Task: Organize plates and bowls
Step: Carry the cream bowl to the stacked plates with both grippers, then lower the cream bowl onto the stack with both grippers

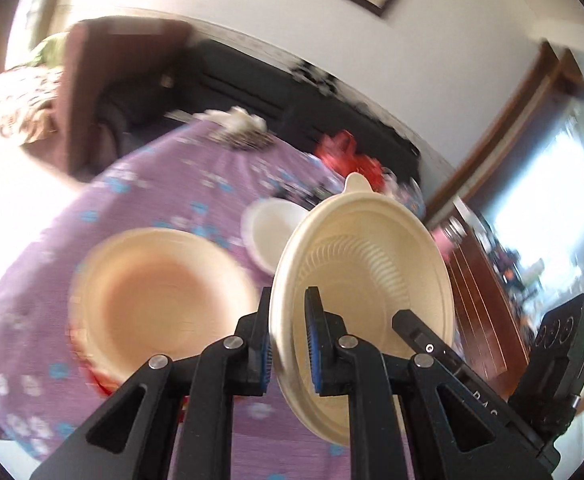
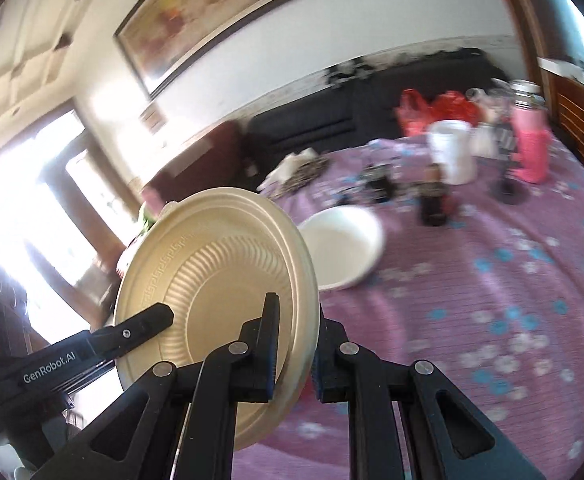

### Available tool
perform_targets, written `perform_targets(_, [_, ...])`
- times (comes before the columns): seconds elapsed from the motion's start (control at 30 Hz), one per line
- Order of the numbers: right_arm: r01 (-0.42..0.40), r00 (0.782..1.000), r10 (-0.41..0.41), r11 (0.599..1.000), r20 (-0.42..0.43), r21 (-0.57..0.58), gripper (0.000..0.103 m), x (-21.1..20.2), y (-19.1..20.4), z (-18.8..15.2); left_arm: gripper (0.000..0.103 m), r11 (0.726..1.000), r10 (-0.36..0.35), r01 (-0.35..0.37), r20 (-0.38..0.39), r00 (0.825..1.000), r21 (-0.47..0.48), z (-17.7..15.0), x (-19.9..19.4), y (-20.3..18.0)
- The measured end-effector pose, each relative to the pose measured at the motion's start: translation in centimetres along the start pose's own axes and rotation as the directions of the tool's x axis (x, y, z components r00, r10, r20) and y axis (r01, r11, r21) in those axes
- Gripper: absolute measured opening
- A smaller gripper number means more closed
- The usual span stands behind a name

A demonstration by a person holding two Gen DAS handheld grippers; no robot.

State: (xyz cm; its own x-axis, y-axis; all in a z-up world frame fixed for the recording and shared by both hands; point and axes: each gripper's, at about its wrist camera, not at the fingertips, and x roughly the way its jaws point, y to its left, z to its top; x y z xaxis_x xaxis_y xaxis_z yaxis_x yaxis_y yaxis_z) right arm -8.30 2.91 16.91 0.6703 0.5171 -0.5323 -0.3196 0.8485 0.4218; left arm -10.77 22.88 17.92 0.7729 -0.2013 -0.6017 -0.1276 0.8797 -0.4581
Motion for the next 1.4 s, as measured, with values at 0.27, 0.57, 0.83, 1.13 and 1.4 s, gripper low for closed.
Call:
perform_targets(0.27, [-0.008,0.994,-0.005,0.992,-0.106,-0.124,0.016,6.0,7.4,-1.4,0.014,0.988,0.099,-0.096,0.017,0.995,-0.119,1.3,-1.2,8.0])
perform_targets(0.57, [0.017,0.985,-0.040,0.990,-0.168,-0.137,0.017,8.8,7.9,-2.0,0.014,0.985,0.114,-0.115,-0.014,0.993,-0.132,1.8,0.0,10.4])
perform_targets(0.83, [0.023,0.981,-0.049,0.990,-0.185,-0.140,0.019,9.7,7.6,-2.0,0.014,0.983,0.132,-0.134,-0.027,0.991,-0.126,1.9,1.1,10.4])
perform_targets(1.13, [0.062,0.984,-0.094,0.977,-0.153,-0.203,0.019,10.6,8.1,-2.1,0.014,0.978,0.163,-0.166,-0.041,0.986,-0.122,1.9,1.9,10.6])
perform_targets(1.4, [0.082,0.983,-0.115,0.974,-0.145,-0.213,0.026,11.1,7.8,-2.2,0.040,0.972,0.211,-0.209,0.012,0.977,-0.106,2.2,0.9,10.4])
